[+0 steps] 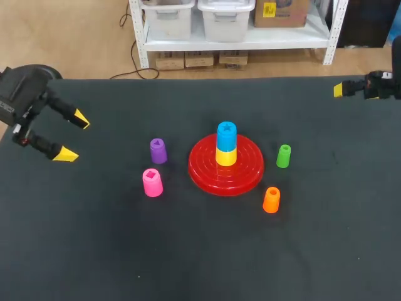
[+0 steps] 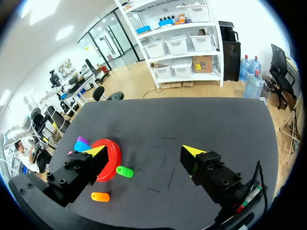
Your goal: Pick up and stack the cylinders on the red base in this order: pink,purple,orange,green
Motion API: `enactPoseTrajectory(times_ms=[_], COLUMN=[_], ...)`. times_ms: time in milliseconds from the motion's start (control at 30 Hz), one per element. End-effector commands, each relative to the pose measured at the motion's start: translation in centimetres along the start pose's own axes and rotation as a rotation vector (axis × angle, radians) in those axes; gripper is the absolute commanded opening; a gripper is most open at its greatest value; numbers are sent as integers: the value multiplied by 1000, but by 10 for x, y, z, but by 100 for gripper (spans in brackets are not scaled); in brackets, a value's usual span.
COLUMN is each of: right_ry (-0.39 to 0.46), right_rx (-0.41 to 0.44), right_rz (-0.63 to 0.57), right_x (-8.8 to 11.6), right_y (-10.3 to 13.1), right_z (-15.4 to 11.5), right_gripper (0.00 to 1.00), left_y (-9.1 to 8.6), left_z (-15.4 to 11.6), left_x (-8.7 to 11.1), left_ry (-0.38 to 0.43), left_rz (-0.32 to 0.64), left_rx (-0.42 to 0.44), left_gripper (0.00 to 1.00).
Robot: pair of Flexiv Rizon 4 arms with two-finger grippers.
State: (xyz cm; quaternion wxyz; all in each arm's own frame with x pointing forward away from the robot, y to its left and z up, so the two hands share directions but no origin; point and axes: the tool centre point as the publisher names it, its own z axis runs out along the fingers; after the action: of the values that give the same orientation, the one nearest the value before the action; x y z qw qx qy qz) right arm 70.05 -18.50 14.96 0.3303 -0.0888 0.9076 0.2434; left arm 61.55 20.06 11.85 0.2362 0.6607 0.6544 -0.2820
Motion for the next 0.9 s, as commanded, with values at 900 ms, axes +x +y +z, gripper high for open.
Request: enactPoseTrajectory(times_ms=[900], right_ry=[0], right_rx=[1], right_rz=[0], right_x=[0], right_y=[0], right_z=[0], right_gripper=[100], left_y=[0], left_z=[-6], left_x=[-14], left_ry=[-140], left_rz=[-23], left_rx=[-48], left_gripper=[100])
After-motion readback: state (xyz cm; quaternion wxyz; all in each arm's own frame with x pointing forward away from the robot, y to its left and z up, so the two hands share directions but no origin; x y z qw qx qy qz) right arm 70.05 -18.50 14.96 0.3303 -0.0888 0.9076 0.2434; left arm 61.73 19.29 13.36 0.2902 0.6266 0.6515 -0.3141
